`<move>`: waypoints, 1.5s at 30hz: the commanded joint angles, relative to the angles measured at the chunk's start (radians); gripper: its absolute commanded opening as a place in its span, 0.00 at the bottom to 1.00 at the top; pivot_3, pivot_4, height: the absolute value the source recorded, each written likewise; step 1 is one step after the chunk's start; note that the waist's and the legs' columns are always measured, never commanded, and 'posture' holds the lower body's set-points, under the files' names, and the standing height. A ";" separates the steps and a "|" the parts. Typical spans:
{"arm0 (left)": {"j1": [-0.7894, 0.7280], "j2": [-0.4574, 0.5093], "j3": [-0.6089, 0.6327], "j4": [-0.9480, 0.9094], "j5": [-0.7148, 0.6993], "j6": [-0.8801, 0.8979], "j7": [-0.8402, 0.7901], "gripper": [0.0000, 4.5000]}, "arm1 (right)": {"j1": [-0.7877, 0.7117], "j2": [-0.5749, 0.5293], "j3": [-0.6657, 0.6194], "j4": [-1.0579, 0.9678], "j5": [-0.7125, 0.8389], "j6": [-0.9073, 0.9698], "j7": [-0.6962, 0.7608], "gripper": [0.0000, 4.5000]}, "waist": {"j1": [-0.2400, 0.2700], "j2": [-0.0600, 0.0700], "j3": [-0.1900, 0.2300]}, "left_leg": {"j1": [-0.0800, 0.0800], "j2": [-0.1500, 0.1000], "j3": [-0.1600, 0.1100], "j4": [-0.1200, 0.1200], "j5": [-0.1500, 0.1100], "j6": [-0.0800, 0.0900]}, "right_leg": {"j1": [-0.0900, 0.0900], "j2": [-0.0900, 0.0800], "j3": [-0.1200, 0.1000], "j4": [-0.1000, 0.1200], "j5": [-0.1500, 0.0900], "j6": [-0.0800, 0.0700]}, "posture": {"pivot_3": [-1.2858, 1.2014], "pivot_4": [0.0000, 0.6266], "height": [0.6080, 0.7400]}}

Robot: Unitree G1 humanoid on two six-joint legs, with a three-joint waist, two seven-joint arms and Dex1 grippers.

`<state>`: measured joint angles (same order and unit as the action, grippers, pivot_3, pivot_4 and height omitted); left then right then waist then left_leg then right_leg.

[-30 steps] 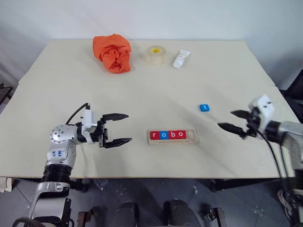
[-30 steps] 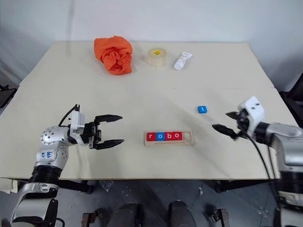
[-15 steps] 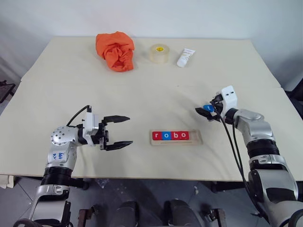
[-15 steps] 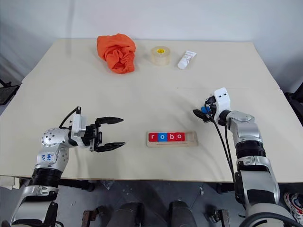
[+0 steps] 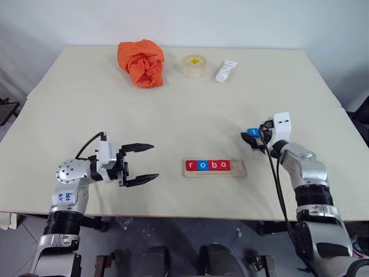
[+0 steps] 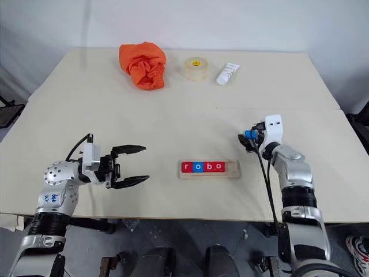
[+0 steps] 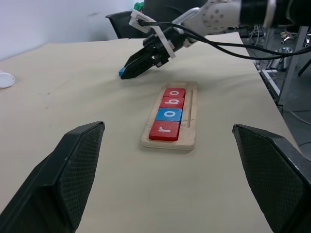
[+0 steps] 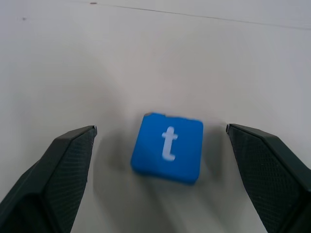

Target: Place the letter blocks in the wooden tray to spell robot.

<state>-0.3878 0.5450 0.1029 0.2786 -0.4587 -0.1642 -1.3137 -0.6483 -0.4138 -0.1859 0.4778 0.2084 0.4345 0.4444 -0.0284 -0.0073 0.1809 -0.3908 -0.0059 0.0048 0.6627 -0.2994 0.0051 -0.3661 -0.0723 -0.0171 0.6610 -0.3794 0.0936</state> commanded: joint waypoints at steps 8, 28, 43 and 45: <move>-0.038 -0.001 -0.003 -0.004 -0.013 -0.003 -0.021 1.00 | 0.087 0.051 -0.020 -0.097 0.003 0.028 -0.110 0.44 | -0.002 0.000 0.000 | 0.001 0.000 0.000 -0.001 0.000 0.000 | 0.000 0.000 0.000 0.000 0.000 0.000 | 0.52 0.24 1.00; -0.021 0.006 -0.027 -0.022 -0.033 0.073 -0.130 1.00 | 0.645 0.098 -0.090 -0.918 0.097 0.308 -0.245 0.40 | 0.001 0.000 0.000 | 0.004 0.000 0.001 -0.009 0.000 0.003 | 0.000 0.000 0.002 -0.002 0.000 -0.001 | 0.52 0.24 1.00; -0.055 -0.017 -0.032 0.022 -0.018 0.040 -0.118 1.00 | 0.628 -0.298 -0.029 -0.870 0.102 0.207 0.130 0.99 | 0.001 0.000 0.000 | 0.004 -0.001 0.001 -0.011 0.001 0.005 | 0.000 0.000 0.002 -0.003 0.000 -0.002 | 0.52 0.24 1.00; -0.056 -0.021 -0.030 0.023 -0.016 0.037 -0.115 1.00 | 0.591 -0.378 -0.002 -0.792 0.089 0.145 0.221 0.99 | 0.000 0.000 0.000 | 0.004 -0.001 0.003 -0.011 0.001 0.006 | 0.000 0.000 0.003 -0.004 0.001 -0.001 | 0.52 0.24 1.00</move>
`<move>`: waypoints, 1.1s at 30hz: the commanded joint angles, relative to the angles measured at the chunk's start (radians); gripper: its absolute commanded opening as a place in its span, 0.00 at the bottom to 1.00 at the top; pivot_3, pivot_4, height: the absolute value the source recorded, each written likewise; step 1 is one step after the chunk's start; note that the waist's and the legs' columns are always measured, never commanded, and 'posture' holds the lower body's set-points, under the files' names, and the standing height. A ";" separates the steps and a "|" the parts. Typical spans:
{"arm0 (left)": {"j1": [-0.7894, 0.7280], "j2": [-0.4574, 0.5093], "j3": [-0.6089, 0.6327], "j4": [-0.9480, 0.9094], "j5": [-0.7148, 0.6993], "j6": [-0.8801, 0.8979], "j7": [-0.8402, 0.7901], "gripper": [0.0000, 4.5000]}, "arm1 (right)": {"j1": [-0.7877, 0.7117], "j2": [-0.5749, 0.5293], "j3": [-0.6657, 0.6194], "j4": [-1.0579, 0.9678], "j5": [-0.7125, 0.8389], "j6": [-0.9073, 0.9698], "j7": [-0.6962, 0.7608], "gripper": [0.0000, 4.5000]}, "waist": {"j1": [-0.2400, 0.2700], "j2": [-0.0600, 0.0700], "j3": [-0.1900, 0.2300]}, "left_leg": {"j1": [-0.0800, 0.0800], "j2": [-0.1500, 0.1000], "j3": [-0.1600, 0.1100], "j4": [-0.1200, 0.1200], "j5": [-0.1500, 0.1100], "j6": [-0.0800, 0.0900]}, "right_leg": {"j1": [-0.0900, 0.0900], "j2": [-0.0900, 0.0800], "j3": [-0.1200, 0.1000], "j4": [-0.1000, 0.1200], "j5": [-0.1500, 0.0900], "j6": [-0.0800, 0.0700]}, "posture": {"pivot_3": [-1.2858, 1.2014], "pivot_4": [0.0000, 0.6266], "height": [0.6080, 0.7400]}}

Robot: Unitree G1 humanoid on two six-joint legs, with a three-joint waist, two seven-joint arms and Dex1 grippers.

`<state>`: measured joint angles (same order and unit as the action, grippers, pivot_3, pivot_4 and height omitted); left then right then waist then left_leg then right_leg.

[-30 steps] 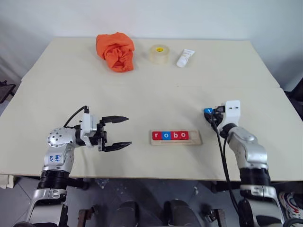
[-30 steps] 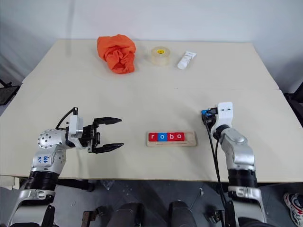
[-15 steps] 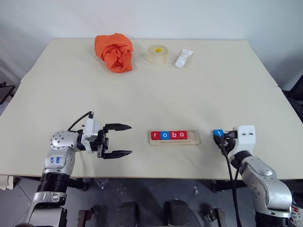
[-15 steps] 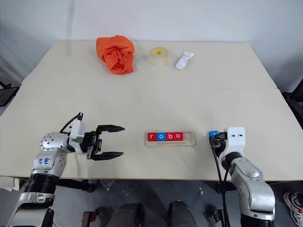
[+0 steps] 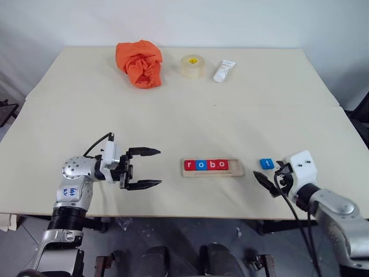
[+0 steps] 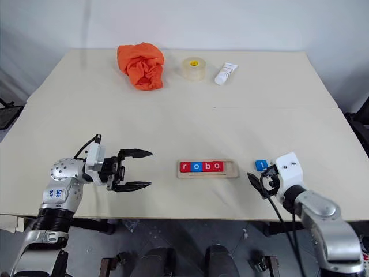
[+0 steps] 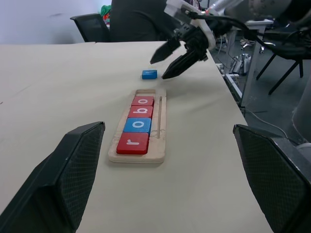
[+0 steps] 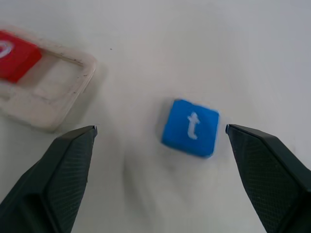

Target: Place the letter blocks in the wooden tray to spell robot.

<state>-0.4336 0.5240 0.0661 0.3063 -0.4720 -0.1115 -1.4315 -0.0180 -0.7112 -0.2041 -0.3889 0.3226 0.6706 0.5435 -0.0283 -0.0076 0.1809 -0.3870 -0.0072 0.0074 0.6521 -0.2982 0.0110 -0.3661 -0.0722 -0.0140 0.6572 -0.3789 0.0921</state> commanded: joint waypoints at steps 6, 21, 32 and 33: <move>0.002 -0.009 0.005 -0.014 0.000 -0.024 0.013 1.00 | -0.237 -0.247 0.168 0.474 -0.120 -0.348 0.429 0.99 | 0.001 0.000 0.000 | 0.000 0.000 0.000 0.000 0.000 0.000 | 0.000 0.000 -0.001 0.000 0.000 0.000 | 0.52 0.24 1.00; 0.110 0.005 0.035 -0.131 -0.010 -0.019 0.104 1.00 | -0.735 -0.230 0.451 1.186 -0.380 -0.788 0.854 0.99 | 0.005 0.000 0.000 | 0.000 0.001 -0.003 0.007 0.002 -0.004 | 0.005 -0.002 -0.005 -0.002 0.000 0.000 | 0.52 0.24 1.00; 0.134 0.004 0.035 -0.154 -0.012 -0.020 0.133 1.00 | -0.789 -0.175 0.408 1.197 -0.356 -0.752 0.887 0.44 | -0.005 0.000 0.000 | 0.001 0.001 -0.003 0.009 0.001 -0.005 | 0.007 -0.002 -0.007 -0.003 0.000 0.000 | 0.52 0.24 1.00; 0.131 0.003 0.035 -0.153 -0.012 -0.020 0.134 1.00 | -0.782 -0.175 0.400 1.177 -0.347 -0.740 0.886 0.36 | -0.004 0.000 0.000 | 0.001 0.001 -0.002 0.010 0.001 -0.005 | 0.007 -0.002 -0.007 -0.003 0.000 0.000 | 0.52 0.24 1.00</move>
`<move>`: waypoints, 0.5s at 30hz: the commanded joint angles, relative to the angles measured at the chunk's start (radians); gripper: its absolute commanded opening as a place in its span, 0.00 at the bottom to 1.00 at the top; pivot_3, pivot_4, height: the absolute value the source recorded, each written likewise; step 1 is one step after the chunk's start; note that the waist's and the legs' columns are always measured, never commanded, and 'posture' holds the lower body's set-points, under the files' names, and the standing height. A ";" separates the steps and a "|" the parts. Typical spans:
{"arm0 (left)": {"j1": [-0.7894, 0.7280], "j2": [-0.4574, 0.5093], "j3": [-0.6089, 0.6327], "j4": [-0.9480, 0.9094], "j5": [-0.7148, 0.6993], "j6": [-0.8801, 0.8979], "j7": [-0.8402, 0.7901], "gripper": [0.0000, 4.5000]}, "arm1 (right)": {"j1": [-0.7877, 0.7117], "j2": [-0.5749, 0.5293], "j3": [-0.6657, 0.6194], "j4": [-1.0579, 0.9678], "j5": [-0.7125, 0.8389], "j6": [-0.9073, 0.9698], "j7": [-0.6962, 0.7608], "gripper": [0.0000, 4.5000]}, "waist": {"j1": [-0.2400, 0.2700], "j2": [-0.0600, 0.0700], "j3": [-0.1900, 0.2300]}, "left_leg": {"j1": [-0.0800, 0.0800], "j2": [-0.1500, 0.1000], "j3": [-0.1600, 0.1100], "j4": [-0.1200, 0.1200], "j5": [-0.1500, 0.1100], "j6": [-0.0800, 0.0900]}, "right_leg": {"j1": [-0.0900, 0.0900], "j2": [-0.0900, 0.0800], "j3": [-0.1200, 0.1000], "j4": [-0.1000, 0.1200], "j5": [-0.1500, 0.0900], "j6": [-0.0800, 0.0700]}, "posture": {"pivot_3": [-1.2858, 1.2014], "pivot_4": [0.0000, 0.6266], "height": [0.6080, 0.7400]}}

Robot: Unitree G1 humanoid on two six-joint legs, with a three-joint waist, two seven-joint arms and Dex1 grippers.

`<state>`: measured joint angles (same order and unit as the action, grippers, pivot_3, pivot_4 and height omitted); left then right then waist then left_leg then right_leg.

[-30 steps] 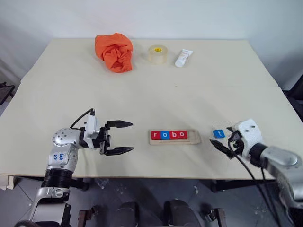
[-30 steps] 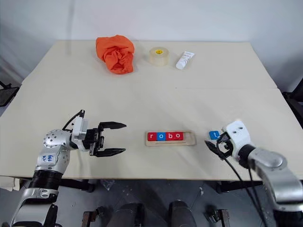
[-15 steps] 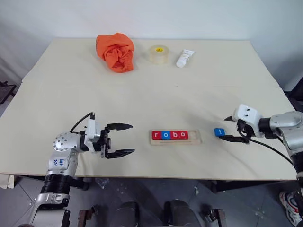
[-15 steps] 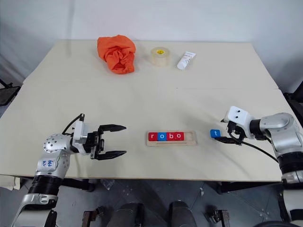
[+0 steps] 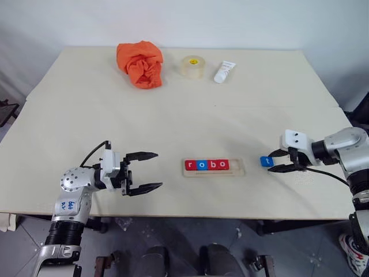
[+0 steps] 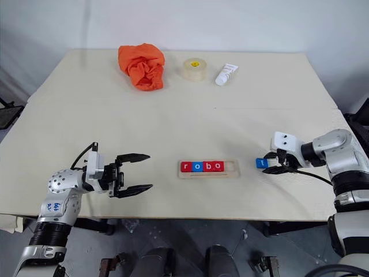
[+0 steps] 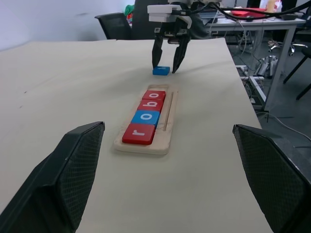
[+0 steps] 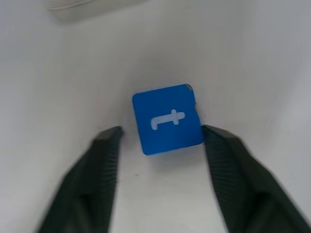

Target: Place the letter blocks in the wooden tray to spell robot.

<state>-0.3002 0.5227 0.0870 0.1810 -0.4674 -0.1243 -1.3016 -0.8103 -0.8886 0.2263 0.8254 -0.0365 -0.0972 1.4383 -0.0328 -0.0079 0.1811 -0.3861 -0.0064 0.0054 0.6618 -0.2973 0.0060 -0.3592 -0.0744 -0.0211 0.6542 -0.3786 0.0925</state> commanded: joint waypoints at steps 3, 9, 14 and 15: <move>-0.009 0.002 0.012 -0.021 -0.015 -0.007 0.005 1.00 | 0.042 0.003 -0.057 -0.143 0.044 0.101 -0.019 0.32 | 0.003 0.000 0.000 | 0.000 0.000 0.000 0.001 0.000 0.000 | 0.000 0.000 0.000 0.001 0.000 0.000 | 0.52 0.24 1.00; -0.041 -0.009 -0.002 0.014 -0.011 -0.010 -0.012 1.00 | 0.075 0.006 -0.079 -0.416 0.090 0.314 -0.045 0.32 | 0.006 0.001 0.000 | -0.001 0.000 0.000 0.000 -0.001 -0.001 | -0.002 0.000 0.000 0.003 0.000 0.000 | 0.52 0.24 1.00; -0.090 -0.022 -0.014 0.062 -0.004 -0.024 -0.029 1.00 | 0.069 -0.010 -0.062 -0.582 0.101 0.449 -0.030 0.32 | 0.009 0.001 0.000 | -0.001 0.000 -0.001 0.000 -0.001 -0.001 | -0.002 -0.001 -0.001 0.002 0.000 0.000 | 0.52 0.24 1.00; -0.094 -0.024 -0.015 0.066 -0.003 -0.026 -0.032 1.00 | 0.076 -0.015 -0.060 -0.611 0.107 0.470 -0.020 0.32 | 0.009 0.001 0.000 | -0.001 0.000 -0.001 0.000 -0.001 -0.001 | -0.002 -0.001 -0.001 0.002 0.000 0.000 | 0.52 0.24 1.00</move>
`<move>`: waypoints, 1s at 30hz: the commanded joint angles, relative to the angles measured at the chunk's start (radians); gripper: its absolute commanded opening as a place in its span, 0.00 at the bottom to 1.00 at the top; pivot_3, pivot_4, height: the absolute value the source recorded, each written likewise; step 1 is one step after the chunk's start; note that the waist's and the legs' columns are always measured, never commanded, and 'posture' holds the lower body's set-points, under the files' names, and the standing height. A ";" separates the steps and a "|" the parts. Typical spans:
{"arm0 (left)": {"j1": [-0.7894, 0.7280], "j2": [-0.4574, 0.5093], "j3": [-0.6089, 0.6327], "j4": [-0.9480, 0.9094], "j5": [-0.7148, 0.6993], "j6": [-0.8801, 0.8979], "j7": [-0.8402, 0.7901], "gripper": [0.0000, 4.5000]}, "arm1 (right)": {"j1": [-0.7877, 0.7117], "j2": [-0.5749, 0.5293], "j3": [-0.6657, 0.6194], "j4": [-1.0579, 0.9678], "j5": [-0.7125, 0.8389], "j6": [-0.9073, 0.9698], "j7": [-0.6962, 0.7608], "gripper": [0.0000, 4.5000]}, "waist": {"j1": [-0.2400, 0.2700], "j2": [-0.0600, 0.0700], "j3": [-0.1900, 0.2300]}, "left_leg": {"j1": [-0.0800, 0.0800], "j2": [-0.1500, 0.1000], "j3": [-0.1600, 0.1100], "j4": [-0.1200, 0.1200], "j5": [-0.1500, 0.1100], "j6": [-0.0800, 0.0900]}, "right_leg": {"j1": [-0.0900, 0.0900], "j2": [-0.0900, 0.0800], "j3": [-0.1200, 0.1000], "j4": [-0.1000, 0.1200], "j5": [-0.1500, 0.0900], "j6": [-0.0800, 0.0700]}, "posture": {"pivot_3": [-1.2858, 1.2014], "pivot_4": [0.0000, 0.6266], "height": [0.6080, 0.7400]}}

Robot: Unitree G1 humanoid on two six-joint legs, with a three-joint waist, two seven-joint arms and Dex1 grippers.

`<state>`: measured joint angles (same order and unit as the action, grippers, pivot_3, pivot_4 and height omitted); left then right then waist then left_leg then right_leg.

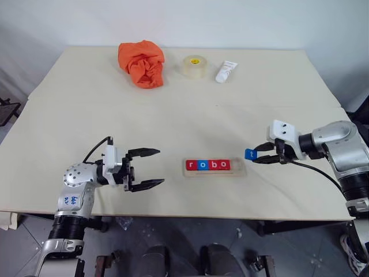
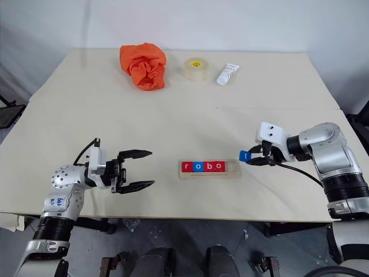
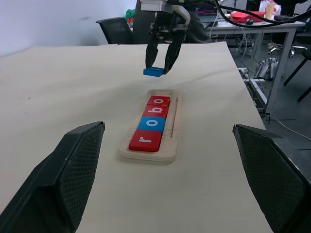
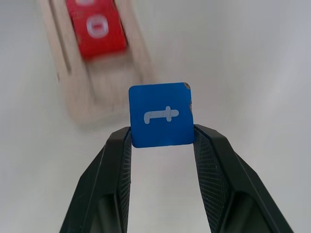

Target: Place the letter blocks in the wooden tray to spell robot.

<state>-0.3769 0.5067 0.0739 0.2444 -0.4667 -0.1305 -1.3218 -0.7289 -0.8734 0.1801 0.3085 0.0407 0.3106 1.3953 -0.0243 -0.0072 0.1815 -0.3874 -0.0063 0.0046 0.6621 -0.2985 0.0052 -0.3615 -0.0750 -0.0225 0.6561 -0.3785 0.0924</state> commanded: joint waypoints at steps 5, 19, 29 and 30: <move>-0.014 -0.016 -0.006 0.008 -0.001 -0.031 -0.017 1.00 | 0.050 -0.068 0.023 -0.237 0.046 0.144 0.077 0.32 | 0.000 0.000 0.000 | -0.001 0.000 -0.001 0.000 -0.002 0.000 | 0.000 0.000 -0.001 -0.001 0.000 0.000 | 0.52 0.24 1.00; 0.027 -0.016 -0.005 -0.037 -0.008 -0.024 -0.002 1.00 | -0.035 0.035 0.119 -0.108 -0.011 0.033 0.048 0.32 | -0.003 0.000 0.000 | 0.000 0.000 0.000 0.000 -0.002 0.001 | 0.000 0.000 -0.001 -0.001 0.000 0.000 | 0.52 0.24 1.00; 0.054 -0.014 0.000 -0.059 -0.010 -0.026 0.018 1.00 | -0.066 0.049 0.131 -0.003 -0.053 -0.053 0.060 0.32 | -0.002 0.000 0.000 | -0.001 0.000 0.000 0.000 -0.002 0.001 | 0.000 0.000 -0.001 -0.002 0.000 0.000 | 0.52 0.24 1.00; 0.055 -0.015 0.000 -0.061 -0.010 -0.025 0.020 1.00 | -0.072 0.054 0.131 0.013 -0.059 -0.065 0.056 0.32 | -0.003 0.000 0.000 | -0.001 0.000 0.000 0.000 -0.002 0.001 | 0.000 0.000 -0.001 -0.002 0.000 0.000 | 0.52 0.24 1.00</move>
<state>-0.3278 0.4866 0.0601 0.2121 -0.4659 -0.1475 -1.3082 -0.7794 -0.8167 0.3114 0.3179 -0.0117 0.2694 1.4497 -0.0268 -0.0072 0.1816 -0.3881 -0.0062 0.0044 0.6622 -0.3005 0.0059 -0.3614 -0.0752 -0.0238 0.6545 -0.3785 0.0925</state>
